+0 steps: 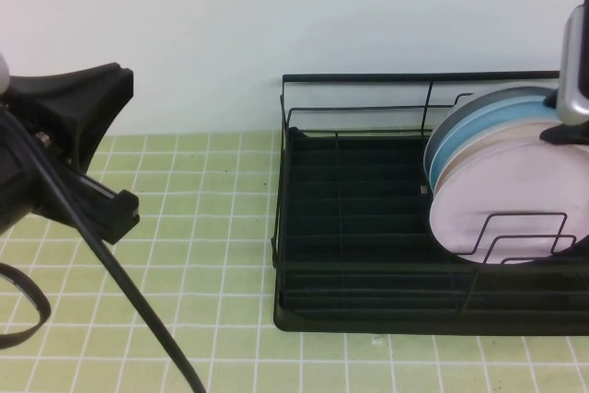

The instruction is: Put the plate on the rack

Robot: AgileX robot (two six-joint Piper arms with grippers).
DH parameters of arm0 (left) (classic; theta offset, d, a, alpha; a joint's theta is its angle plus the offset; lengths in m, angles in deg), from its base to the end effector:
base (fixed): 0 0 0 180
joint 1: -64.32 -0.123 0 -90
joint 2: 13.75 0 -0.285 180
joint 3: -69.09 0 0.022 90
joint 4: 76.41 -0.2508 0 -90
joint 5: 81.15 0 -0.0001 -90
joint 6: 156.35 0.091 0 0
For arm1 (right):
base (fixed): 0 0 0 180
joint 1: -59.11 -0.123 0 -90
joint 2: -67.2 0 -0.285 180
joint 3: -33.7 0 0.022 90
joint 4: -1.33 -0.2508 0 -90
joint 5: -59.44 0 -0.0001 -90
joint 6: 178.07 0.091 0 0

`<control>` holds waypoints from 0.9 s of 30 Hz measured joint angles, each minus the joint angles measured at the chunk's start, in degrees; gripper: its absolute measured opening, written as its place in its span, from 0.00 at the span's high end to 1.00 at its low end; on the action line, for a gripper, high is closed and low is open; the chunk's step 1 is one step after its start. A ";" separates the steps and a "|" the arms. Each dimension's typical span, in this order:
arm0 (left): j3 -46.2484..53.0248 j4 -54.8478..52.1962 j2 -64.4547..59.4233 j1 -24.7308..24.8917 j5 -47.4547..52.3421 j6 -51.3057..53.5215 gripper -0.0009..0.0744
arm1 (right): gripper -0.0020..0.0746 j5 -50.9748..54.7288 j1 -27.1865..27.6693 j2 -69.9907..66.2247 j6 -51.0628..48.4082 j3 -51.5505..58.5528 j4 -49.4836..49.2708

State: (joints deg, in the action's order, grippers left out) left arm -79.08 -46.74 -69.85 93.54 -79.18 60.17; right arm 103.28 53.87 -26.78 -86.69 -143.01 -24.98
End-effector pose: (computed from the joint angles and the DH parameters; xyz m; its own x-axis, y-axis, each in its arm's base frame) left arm 0.1579 -0.0902 0.3911 0.0655 0.1003 -0.9928 0.4987 0.8585 0.1196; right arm 0.3253 0.0579 0.3330 0.0069 -0.8915 -0.4529 -0.7953 0.2697 -0.5430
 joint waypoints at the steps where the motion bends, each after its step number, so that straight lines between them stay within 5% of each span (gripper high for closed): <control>1: 0.00 0.00 0.09 0.00 -0.40 0.00 0.99 | 0.61 0.00 0.00 0.94 0.23 0.00 0.00; 8: 0.00 -0.22 3.88 0.00 -0.66 6.75 0.99 | 0.98 -2.19 0.00 12.25 12.46 0.00 -2.03; 15: 4.65 -0.22 10.08 0.00 -0.44 8.75 0.99 | 0.96 -7.05 0.00 26.59 29.87 4.67 -11.25; 27: 22.45 8.06 20.74 0.10 -11.70 8.76 0.99 | 0.96 -20.09 0.00 53.25 30.97 41.79 -28.50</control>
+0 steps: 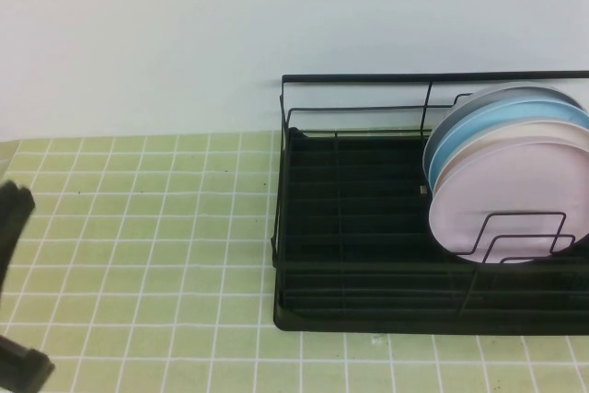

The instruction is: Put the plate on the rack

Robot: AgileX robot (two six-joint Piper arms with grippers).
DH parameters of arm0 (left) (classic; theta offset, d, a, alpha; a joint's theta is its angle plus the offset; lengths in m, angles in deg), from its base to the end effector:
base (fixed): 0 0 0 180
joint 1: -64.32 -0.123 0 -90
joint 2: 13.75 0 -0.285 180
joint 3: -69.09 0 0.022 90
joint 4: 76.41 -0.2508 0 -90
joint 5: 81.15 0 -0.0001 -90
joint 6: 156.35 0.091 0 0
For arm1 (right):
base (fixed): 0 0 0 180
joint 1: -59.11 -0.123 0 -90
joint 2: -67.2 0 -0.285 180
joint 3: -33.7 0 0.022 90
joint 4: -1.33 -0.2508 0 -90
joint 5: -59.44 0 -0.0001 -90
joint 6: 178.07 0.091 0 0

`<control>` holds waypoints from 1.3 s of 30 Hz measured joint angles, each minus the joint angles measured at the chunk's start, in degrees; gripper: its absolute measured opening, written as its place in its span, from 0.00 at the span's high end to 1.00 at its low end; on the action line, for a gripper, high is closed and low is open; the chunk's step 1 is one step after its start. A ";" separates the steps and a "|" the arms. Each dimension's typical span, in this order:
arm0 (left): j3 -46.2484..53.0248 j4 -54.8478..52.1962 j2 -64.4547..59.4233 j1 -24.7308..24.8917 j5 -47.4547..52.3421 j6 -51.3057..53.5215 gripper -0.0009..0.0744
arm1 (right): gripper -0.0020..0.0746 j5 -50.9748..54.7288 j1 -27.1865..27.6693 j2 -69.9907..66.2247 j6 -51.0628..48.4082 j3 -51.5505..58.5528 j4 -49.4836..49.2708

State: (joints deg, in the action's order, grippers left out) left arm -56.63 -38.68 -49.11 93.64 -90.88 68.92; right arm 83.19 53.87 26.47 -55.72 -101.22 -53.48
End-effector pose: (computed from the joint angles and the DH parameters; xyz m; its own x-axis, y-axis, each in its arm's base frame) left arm 0.0986 -0.0447 0.3242 0.1764 0.0585 -0.9826 0.3770 0.9181 0.1224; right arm 0.1139 0.0406 0.3342 -0.1354 -0.0994 -0.9858 -0.4232 0.9054 -0.0332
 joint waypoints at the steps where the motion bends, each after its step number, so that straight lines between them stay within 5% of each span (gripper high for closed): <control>1: 0.68 0.00 0.10 0.00 -0.11 0.00 0.99 | 0.96 -2.29 0.00 1.89 -0.04 3.62 -2.17; 7: 2.85 0.00 -0.11 -0.10 1.60 0.00 0.99 | 0.96 -9.22 0.00 10.06 -2.75 17.75 -6.27; 13: 2.94 0.00 2.12 -0.81 6.48 0.00 0.99 | 0.96 -10.17 0.00 11.23 -5.95 18.87 -7.23; 22: 2.94 0.00 11.52 -13.70 18.05 0.00 0.99 | 0.96 -9.65 0.00 11.23 -5.39 18.87 -8.59; 28: 2.94 -0.11 13.07 -16.02 19.44 0.00 0.99 | 0.96 -9.53 0.00 11.23 -5.39 18.87 -8.59; 33: 4.41 -5.30 13.61 -16.02 17.64 0.58 0.99 | 0.98 -10.06 0.00 11.94 -5.56 19.33 -8.59; 39: 16.71 -18.87 20.48 -16.02 2.88 -12.50 0.99 | 0.98 -20.73 0.00 25.39 -6.91 22.98 -1.88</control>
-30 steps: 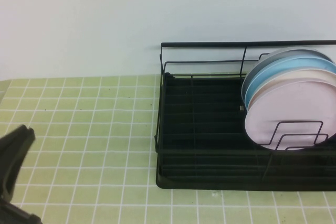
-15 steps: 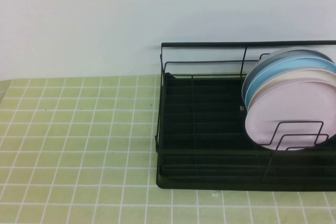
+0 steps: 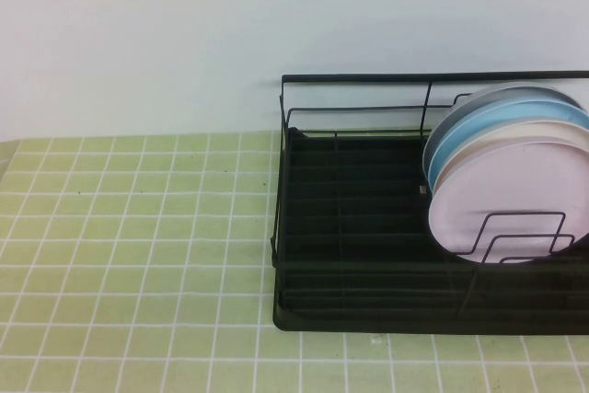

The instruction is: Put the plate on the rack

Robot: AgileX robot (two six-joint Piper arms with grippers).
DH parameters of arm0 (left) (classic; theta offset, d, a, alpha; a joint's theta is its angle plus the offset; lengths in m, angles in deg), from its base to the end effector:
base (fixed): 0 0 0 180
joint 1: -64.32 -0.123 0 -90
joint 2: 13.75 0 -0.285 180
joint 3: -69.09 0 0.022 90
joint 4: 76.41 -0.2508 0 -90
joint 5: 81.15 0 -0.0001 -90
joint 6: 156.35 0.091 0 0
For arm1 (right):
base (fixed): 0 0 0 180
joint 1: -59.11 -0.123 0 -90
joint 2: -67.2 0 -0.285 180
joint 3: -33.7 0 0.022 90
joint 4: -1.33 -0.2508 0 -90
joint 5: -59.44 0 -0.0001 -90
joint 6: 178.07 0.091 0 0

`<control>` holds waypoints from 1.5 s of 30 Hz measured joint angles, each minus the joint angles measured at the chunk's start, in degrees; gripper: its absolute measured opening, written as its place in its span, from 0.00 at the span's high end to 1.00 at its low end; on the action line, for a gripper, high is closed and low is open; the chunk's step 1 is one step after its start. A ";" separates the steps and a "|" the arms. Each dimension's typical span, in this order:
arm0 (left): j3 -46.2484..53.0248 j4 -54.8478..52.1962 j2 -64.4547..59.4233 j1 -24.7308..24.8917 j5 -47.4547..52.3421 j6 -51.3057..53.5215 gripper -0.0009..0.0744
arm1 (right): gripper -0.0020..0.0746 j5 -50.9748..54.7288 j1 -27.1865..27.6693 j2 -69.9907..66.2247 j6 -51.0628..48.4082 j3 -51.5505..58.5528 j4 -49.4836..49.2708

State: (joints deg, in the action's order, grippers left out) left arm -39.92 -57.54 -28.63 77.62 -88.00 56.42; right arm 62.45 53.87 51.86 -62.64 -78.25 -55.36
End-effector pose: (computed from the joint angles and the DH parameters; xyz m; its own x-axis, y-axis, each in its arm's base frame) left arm 0.0616 -0.0110 0.2528 0.2207 0.1967 -0.9553 0.1438 0.9622 0.2313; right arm 0.0617 0.0098 0.2569 0.1038 -0.1287 -0.9862 -0.1216 0.9825 -0.1410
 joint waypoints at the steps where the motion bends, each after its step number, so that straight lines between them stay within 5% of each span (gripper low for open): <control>1: 1.94 -3.70 1.08 0.00 -0.33 -2.76 0.99 | 0.98 -1.52 0.00 1.75 1.79 0.75 3.63; 8: 8.28 -14.78 6.39 0.00 9.52 -18.92 0.99 | 0.98 -2.50 0.00 6.21 44.94 5.70 43.91; 11: 8.28 -14.37 7.56 -0.17 18.59 -23.14 0.99 | 0.98 -2.50 0.00 7.99 56.06 9.58 52.07; 21: 8.13 -16.37 8.70 -9.30 25.05 -32.77 0.99 | 0.98 16.15 0.12 9.05 59.93 11.15 56.37; 45: 8.23 -16.22 8.70 -9.15 24.62 -32.77 0.99 | 0.98 16.08 5.89 9.32 61.07 11.15 59.18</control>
